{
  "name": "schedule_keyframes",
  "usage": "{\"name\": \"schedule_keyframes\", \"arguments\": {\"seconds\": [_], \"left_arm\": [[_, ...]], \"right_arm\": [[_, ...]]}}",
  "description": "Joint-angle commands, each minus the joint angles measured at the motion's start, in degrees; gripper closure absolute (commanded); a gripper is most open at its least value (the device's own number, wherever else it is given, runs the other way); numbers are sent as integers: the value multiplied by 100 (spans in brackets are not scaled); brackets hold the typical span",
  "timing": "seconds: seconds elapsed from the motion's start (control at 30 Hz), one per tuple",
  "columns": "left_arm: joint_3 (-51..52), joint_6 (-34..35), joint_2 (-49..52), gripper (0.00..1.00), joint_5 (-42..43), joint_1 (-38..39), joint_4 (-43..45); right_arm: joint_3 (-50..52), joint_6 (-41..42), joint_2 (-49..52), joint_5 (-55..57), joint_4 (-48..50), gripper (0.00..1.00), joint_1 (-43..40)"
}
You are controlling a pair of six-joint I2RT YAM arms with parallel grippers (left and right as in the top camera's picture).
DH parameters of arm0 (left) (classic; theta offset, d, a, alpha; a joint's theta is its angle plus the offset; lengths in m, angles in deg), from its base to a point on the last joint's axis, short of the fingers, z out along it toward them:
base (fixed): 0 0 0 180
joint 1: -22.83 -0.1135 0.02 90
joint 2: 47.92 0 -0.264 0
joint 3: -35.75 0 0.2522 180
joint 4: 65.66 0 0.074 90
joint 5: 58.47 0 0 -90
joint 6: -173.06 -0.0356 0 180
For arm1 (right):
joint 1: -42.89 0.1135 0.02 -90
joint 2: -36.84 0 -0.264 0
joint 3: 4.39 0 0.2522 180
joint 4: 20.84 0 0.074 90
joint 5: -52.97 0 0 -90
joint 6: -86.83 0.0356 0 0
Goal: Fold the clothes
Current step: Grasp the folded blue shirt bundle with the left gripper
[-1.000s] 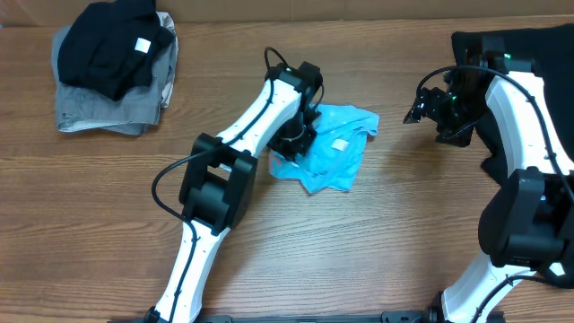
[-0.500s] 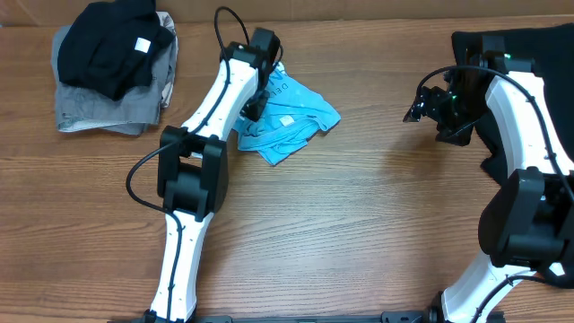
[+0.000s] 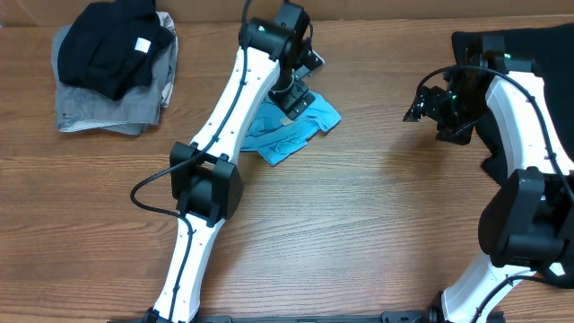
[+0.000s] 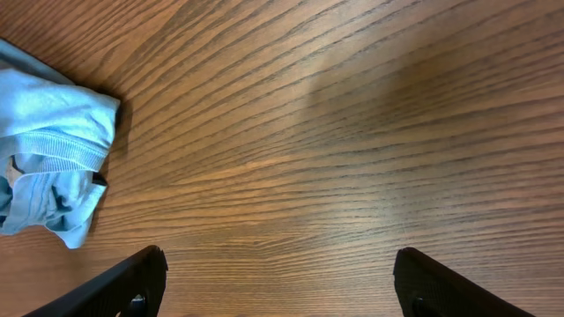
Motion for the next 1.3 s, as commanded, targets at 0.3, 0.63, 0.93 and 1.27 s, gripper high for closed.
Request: {"name": "schedule_keyframes", "arguments": {"seconds": [0.3, 0.63, 0.93, 1.27], "left_arm": [[1534, -868, 70, 0, 730, 52, 835], [1805, -883, 70, 7, 647, 258, 531], [1786, -881, 66, 7, 704, 262, 50], [647, -881, 13, 0, 708, 262, -737]], "right_arm": [[-116, -90, -149, -33, 28, 14, -7], [-116, -90, -149, -33, 122, 14, -7], [-116, -87, -149, -33, 192, 14, -7], [-116, -87, -149, -52, 192, 14, -7]]}}
